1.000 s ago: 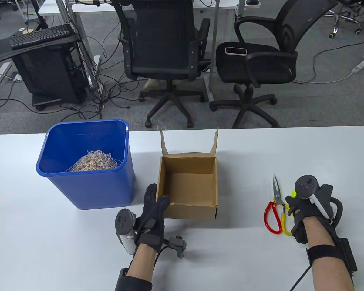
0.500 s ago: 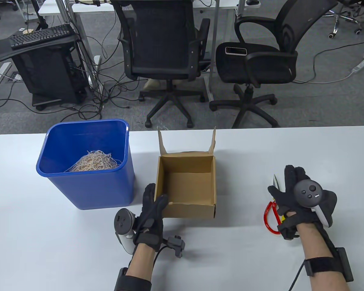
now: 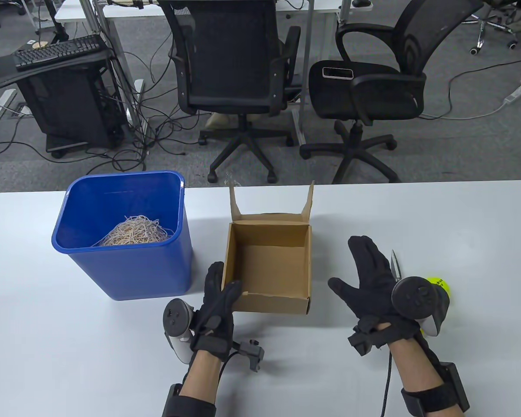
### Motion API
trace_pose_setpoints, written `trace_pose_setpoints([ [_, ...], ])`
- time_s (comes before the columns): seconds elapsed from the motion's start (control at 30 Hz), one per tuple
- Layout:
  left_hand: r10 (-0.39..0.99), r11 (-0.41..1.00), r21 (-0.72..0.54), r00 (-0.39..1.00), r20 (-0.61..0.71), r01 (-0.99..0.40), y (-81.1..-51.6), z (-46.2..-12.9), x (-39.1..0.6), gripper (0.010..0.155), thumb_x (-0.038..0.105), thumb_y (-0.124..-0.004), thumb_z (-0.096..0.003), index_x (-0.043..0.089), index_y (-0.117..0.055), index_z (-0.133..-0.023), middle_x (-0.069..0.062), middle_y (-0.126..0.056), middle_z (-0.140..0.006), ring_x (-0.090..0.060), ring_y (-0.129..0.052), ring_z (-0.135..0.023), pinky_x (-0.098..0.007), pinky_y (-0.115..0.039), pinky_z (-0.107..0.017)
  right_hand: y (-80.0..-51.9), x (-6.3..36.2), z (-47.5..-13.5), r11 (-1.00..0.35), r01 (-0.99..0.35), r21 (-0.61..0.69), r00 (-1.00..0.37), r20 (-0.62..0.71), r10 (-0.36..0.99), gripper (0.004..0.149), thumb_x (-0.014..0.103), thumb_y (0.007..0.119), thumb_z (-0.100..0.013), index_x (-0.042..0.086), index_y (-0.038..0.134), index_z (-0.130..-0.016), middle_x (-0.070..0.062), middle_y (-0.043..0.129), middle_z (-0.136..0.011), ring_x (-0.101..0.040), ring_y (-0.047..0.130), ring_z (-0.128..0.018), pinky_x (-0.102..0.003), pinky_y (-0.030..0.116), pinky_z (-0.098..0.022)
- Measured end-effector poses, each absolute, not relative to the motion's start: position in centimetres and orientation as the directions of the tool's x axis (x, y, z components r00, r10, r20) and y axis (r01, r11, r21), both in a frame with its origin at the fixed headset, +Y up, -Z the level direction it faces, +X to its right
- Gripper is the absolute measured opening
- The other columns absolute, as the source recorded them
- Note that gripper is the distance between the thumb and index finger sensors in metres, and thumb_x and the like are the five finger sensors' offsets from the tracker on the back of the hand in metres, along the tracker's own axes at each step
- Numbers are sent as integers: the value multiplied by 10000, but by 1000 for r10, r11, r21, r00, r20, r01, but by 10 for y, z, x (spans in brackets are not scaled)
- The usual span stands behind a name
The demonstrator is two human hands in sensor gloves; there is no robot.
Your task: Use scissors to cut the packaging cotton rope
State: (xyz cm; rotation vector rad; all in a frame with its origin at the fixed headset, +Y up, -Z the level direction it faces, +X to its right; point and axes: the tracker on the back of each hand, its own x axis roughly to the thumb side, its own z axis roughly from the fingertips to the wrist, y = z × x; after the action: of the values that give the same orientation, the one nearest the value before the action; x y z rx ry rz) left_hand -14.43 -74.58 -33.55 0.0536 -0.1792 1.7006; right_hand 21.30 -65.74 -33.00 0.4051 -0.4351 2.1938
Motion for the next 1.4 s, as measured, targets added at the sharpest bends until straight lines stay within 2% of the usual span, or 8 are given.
trace_pose_setpoints([
  [0.5, 982, -112, -87, -124, 144, -990, -749, -334, -142, 946, 608, -733, -542, 139, -129, -1099, -305, -149, -1094, -668, -400, -940, -713, -531, -614, -665, 218, -335, -586, -798, -140, -585, 409, 700, 896, 507, 845, -456, 58, 452, -1124, -345, 455, -1145, -632, 490, -952, -836, 440, -581],
  [0.77, 977, -116, -100, -131, 169, -988, -739, -333, -142, 939, 615, -726, -545, 137, -139, -1101, -300, -147, -1097, -663, -398, -945, -707, -531, -621, -672, 218, -337, -607, -784, -131, -604, 388, 696, 896, 503, 843, -459, 58, 441, -1125, -343, 461, -1143, -630, 498, -950, -837, 436, -583],
  [0.97, 963, -105, -81, -121, 240, -991, -698, -331, -145, 906, 627, -712, -558, 115, -200, -1104, -302, -147, -1091, -663, -403, -935, -691, -546, -617, -677, 223, -340, -591, -796, -128, -592, 366, 718, 891, 500, 838, -463, 67, 434, -1127, -342, 460, -1143, -628, 498, -951, -838, 431, -584],
  [1.13, 916, -219, -88, -236, 324, -972, -649, -325, -153, 900, 630, -707, -560, 121, -203, -1106, -305, -153, -1091, -660, -417, -931, -683, -559, -612, -679, 231, -343, -566, -814, -131, -573, 344, 744, 891, 499, 838, -463, 66, 432, -1127, -339, 456, -1146, -628, 498, -951, -837, 429, -587],
  [1.23, 877, -279, -85, -290, 382, -956, -614, -327, -173, 914, 626, -709, -562, 125, -178, -1112, -306, -155, -1093, -660, -416, -934, -685, -555, -617, -683, 233, -345, -560, -819, -125, -566, 332, 755, 890, 499, 837, -464, 66, 430, -1128, -340, 458, -1145, -626, 498, -952, -838, 426, -588],
  [1.37, 870, -213, 39, -171, 461, -976, -574, -335, -221, 891, 626, -710, -559, 138, -209, -1111, -302, -159, -1095, -659, -417, -936, -686, -554, -619, -688, 231, -345, -565, -818, -105, -565, 326, 758, 888, 501, 832, -467, 63, 431, -1127, -343, 462, -1141, -628, 502, -948, -839, 429, -583],
  [1.4, 878, -166, 105, -98, 469, -980, -565, -336, -239, 886, 631, -705, -560, 142, -211, -1110, -305, -163, -1094, -657, -423, -935, -682, -561, -618, -689, 230, -345, -569, -816, -99, -567, 326, 757, 888, 501, 832, -467, 64, 432, -1127, -343, 463, -1142, -628, 504, -947, -838, 429, -583],
])
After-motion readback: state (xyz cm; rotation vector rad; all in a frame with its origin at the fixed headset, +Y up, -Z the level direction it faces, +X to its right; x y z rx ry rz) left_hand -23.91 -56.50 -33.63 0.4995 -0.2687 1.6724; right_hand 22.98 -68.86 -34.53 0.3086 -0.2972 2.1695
